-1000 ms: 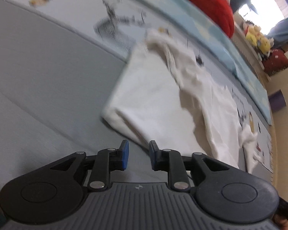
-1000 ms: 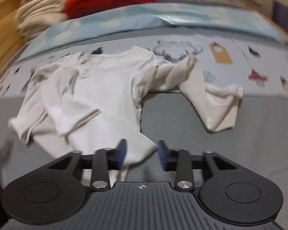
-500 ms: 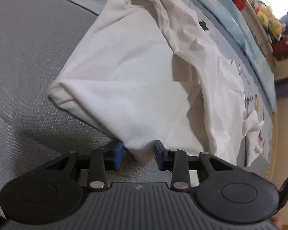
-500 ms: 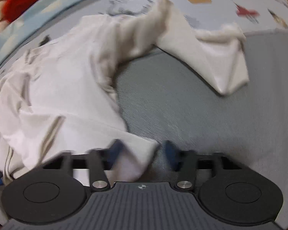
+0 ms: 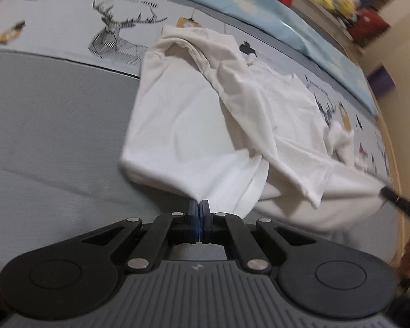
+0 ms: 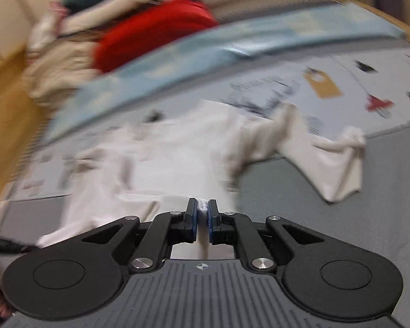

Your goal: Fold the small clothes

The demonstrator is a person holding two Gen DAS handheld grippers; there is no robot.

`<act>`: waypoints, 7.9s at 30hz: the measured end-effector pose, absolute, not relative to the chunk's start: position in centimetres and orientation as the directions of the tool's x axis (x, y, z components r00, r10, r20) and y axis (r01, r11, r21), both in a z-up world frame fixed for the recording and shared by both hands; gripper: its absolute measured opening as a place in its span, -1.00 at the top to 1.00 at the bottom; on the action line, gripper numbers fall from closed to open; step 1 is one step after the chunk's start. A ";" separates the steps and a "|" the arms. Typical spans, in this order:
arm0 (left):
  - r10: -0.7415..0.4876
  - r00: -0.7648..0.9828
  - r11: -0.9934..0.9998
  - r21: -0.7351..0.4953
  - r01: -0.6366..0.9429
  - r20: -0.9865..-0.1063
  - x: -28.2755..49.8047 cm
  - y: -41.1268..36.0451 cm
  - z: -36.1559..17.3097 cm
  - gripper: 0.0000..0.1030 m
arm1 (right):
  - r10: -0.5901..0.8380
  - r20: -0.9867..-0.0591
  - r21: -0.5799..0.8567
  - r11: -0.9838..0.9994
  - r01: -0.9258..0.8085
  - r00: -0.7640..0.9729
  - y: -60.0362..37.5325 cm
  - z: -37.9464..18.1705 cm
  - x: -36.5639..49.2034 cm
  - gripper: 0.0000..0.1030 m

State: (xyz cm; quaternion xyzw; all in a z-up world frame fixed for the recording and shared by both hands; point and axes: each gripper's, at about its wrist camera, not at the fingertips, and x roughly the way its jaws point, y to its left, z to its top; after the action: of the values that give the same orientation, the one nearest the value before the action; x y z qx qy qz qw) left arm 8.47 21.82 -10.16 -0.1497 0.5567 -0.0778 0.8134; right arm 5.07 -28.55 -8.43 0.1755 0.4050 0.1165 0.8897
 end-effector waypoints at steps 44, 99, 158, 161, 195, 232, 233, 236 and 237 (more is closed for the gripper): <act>-0.142 0.144 0.979 -0.118 0.166 -0.979 8.2 20.2 -17.3 0.92 | 0.194 -0.912 0.201 0.979 -0.017 0.361 -27.4 -17.2 7.1 1.00; -0.192 0.177 0.951 -0.138 0.278 -0.965 3.9 22.0 -16.7 0.37 | 0.237 -0.891 0.153 0.960 -0.236 0.387 -26.4 -14.0 0.9 0.21; -0.419 0.419 0.801 -0.110 0.589 -0.806 8.1 9.0 -18.6 0.92 | 0.084 -0.755 -0.165 0.936 -0.311 0.651 -21.2 -7.8 3.7 0.03; -0.413 0.555 0.892 -0.200 0.405 -0.722 10.1 16.2 -16.9 0.93 | 0.061 -0.761 -0.124 0.964 -0.237 0.646 -21.2 -9.4 4.5 0.04; 0.438 0.599 0.497 -0.375 -0.783 -0.670 9.6 59.2 -16.5 0.98 | -0.084 -0.880 -0.290 0.874 -0.390 0.467 -13.1 -15.6 9.8 0.05; 0.366 0.457 0.602 -0.168 -0.780 -0.811 16.7 54.2 -22.9 0.72 | -0.095 -0.872 -0.311 0.865 -0.394 0.480 -14.5 -15.1 9.0 0.05; 0.428 0.398 0.594 -0.079 -0.800 -0.812 16.0 55.0 -23.6 0.92 | -0.092 -0.872 -0.309 0.865 -0.394 0.481 -14.4 -15.0 9.0 0.05; 0.506 0.302 0.547 0.030 -0.836 -0.808 15.0 56.2 -22.9 0.68 | -0.092 -0.871 -0.313 0.862 -0.398 0.483 -14.3 -15.0 8.9 0.05; 0.538 0.238 0.514 0.091 -0.853 -0.809 15.1 56.1 -22.5 0.71 | -0.093 -0.870 -0.314 0.861 -0.399 0.484 -14.3 -14.9 8.9 0.05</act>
State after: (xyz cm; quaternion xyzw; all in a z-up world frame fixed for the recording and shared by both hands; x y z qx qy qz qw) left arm 15.10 56.08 -22.51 -0.1890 0.4167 0.4552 0.7638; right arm 8.85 -14.30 -14.93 -0.2464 0.4996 0.0928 0.8253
